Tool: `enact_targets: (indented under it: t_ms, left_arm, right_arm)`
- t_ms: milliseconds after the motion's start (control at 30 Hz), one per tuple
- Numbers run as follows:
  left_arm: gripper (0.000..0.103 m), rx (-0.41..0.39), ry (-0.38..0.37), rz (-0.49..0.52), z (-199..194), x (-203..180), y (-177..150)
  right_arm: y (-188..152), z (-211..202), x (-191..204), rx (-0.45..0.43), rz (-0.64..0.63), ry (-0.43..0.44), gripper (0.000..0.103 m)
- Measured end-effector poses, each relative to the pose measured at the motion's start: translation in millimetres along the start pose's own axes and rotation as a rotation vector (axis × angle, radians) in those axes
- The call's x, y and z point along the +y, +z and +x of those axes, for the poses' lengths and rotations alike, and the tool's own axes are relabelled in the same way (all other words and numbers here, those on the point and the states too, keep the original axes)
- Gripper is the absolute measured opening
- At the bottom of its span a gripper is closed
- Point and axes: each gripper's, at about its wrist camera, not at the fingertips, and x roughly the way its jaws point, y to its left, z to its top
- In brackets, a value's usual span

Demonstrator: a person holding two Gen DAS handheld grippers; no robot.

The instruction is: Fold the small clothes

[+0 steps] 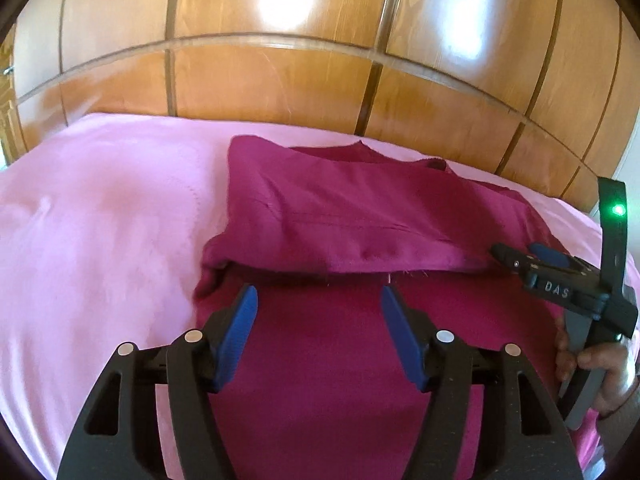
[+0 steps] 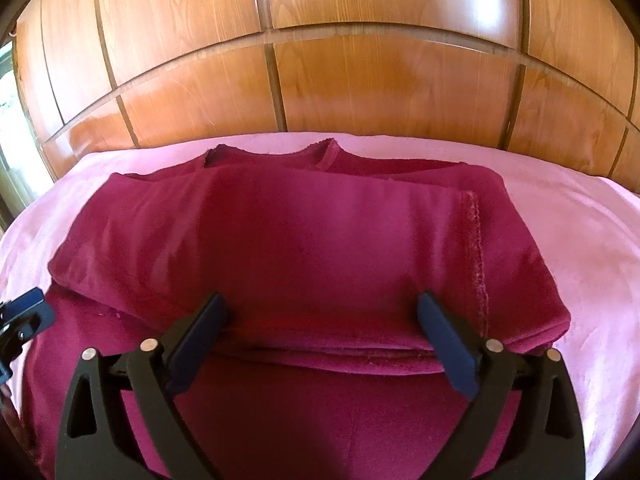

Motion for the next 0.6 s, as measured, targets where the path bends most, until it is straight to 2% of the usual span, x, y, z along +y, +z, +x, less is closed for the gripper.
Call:
enact_targets:
  t_ms: [167,600]
  left_arm:
    - [0.064,-0.025,0.004,0.016,-17.0,0.5,-8.1]
    - [0.064,0.021,-0.005,0.020,-27.5,3.3,-40.3]
  right_arm:
    - [-4.1,-22.6,3.0,-0.012,-0.003,0.006,0.101]
    - [-52.1,-50.7,-14.1,0.103,-0.004,-0.015,0.101]
